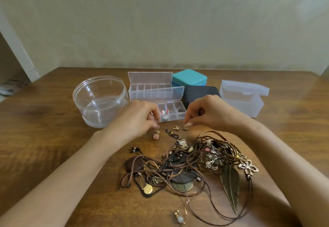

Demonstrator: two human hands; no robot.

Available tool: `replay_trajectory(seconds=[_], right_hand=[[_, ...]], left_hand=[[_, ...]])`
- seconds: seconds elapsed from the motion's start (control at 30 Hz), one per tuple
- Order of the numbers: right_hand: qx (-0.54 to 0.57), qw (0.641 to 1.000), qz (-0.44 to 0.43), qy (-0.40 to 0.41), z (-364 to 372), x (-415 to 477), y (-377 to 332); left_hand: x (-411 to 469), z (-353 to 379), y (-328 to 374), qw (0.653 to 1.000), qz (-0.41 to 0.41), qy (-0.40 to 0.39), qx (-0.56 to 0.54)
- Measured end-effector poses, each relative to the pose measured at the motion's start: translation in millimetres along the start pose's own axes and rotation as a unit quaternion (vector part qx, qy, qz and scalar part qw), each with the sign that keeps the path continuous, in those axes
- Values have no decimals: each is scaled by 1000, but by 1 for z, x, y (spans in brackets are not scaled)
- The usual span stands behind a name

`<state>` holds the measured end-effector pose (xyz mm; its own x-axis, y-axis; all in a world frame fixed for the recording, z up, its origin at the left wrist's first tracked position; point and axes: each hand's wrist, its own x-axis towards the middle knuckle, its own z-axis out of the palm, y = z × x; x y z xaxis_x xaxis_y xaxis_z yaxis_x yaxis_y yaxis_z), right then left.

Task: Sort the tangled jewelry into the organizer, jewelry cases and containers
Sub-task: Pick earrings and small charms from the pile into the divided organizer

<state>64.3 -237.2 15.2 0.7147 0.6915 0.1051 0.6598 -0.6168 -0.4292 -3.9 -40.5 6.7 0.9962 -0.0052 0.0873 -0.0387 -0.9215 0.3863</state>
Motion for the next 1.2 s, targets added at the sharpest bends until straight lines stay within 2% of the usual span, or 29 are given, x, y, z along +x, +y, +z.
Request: replay_trajectory(seconds=[0.1, 0.33, 0.4, 0.47, 0.6, 0.7, 0.77, 0.83, 0.93, 1.03, 1.13, 1.2], right_hand=[[32, 998, -2, -58, -8, -3, 2], [30, 997, -3, -69, -2, -3, -2], [35, 997, -13, -68, 1, -4, -4], [43, 996, -34, -72, 3, -4, -9], [68, 988, -76, -115, 5, -5, -17], [108, 969, -94, -201, -3, -13, -26], [141, 933, -123, -308, -8, -23, -40], [129, 894, -151, -401, -8, -33, -56], [31, 878, -173, -445, 8, -38, -68], [-20, 892, -165, -420, 21, -36, -68], [16, 894, -162, -417, 21, -34, -63], [101, 896, -179, -394, 13, -33, -57]], left_hand=[[-3, -3, 6, 998, 2, 43, -34], [-2, 2, 8, 1000, 0, -10, -22], [-3, 0, 8, 997, 6, -45, -55], [-5, -2, 10, 990, 11, -116, -85], [-7, -1, 13, 970, 21, -230, -76], [-7, 0, 13, 963, 29, -256, -77], [-8, 0, 12, 959, 34, -265, -93], [-9, -1, 12, 958, 36, -264, -106], [-9, -3, 13, 960, 16, -240, -140], [-6, -4, 12, 976, 3, -146, -160], [-2, -5, 8, 981, -15, -31, -192], [1, -5, 4, 979, -28, 59, -194]])
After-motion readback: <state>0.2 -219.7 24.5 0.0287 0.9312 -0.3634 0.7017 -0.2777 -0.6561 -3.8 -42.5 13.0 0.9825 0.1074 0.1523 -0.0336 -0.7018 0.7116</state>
